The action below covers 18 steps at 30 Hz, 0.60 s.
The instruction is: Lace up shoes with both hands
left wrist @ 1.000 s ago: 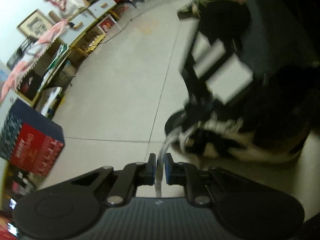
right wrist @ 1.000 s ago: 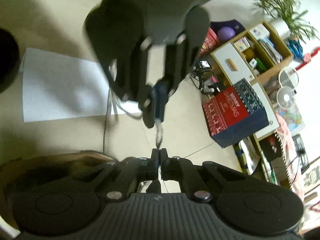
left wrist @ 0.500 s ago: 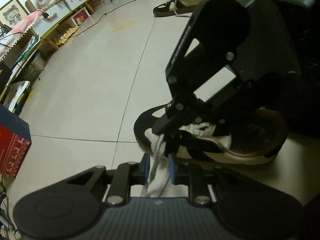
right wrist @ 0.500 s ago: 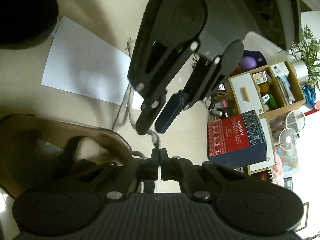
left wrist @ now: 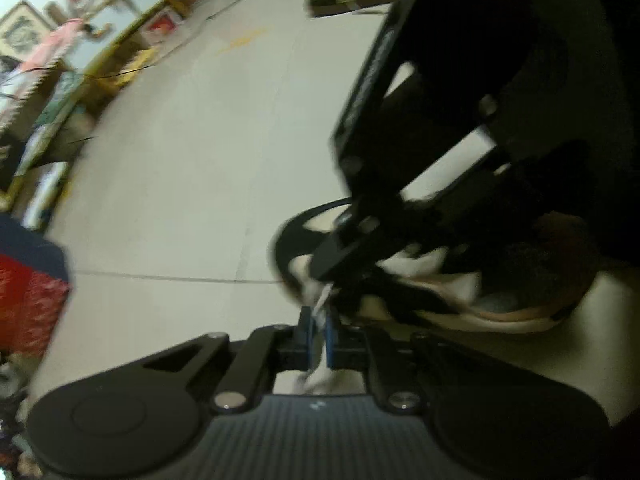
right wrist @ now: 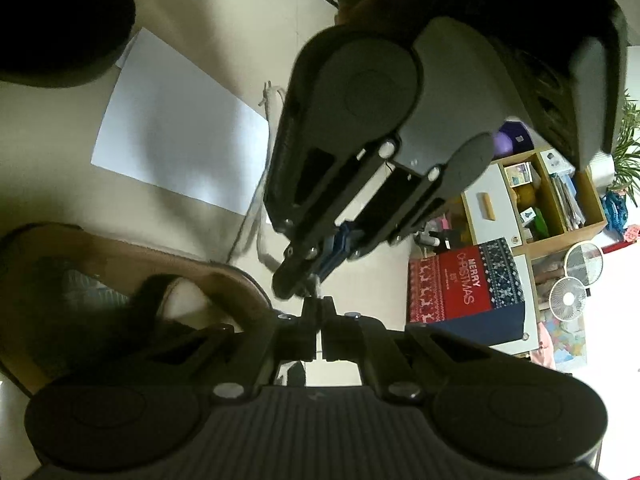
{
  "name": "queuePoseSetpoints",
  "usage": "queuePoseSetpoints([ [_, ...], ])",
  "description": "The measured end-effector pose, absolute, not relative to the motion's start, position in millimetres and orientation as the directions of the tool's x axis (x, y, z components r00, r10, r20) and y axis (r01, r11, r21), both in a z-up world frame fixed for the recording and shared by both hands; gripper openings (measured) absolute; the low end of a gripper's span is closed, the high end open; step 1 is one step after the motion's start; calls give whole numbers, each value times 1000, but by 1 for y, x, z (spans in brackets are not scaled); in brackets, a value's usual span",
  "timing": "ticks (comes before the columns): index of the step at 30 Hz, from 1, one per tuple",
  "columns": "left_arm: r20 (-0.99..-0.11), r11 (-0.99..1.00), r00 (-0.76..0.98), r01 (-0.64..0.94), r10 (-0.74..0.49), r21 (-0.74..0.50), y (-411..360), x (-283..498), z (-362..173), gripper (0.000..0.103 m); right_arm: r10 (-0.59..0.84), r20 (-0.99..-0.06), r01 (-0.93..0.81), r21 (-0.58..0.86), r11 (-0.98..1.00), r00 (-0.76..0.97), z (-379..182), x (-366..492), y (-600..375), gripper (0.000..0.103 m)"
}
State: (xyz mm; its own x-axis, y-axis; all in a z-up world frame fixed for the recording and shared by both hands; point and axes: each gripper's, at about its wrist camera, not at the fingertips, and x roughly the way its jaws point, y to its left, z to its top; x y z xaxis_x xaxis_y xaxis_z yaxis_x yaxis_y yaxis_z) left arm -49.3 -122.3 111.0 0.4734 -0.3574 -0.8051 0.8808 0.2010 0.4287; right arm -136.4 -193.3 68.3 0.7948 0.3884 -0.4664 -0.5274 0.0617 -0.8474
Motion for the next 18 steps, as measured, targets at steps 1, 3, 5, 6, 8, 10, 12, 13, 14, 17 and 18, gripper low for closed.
queuePoseSetpoints([
  [1,-766,231,548,836,-335,498,-124,-53,111,5,378,-460,-525,-847,84,803,69,-135,-193,3],
  [3,-679,285,671,742,-299,607,-129,-62,112,6,355,-446,-523,-837,158,821,70,-131,-189,4],
  [5,-612,332,744,668,-269,666,-134,-69,110,6,334,-439,-527,-814,246,834,73,-127,-185,4],
  [6,-585,337,770,638,-254,693,-138,-72,107,6,325,-441,-533,-792,298,837,76,-124,-183,4],
  [8,-533,348,813,582,-233,735,-145,-76,99,6,311,-444,-538,-750,384,840,79,-117,-179,4],
  [10,-506,374,832,554,-227,744,-149,-81,97,6,287,-450,-534,-713,454,845,80,-111,-178,5],
  [12,-489,399,842,538,-226,743,-153,-85,96,6,289,-468,-548,-658,517,835,80,-107,-181,7],
  [13,-487,405,845,534,-221,743,-152,-85,94,6,283,-481,-552,-630,546,829,80,-105,-182,11],
  [14,-486,410,847,530,-217,742,-151,-86,93,6,275,-496,-555,-602,574,823,79,-102,-183,11],
  [17,-492,411,835,549,-244,728,-146,-90,92,6,319,-552,-602,-466,649,771,82,-90,-196,15],
  [18,-497,414,830,557,-252,720,-143,-93,94,6,337,-575,-619,-412,668,746,83,-85,-202,20],
])
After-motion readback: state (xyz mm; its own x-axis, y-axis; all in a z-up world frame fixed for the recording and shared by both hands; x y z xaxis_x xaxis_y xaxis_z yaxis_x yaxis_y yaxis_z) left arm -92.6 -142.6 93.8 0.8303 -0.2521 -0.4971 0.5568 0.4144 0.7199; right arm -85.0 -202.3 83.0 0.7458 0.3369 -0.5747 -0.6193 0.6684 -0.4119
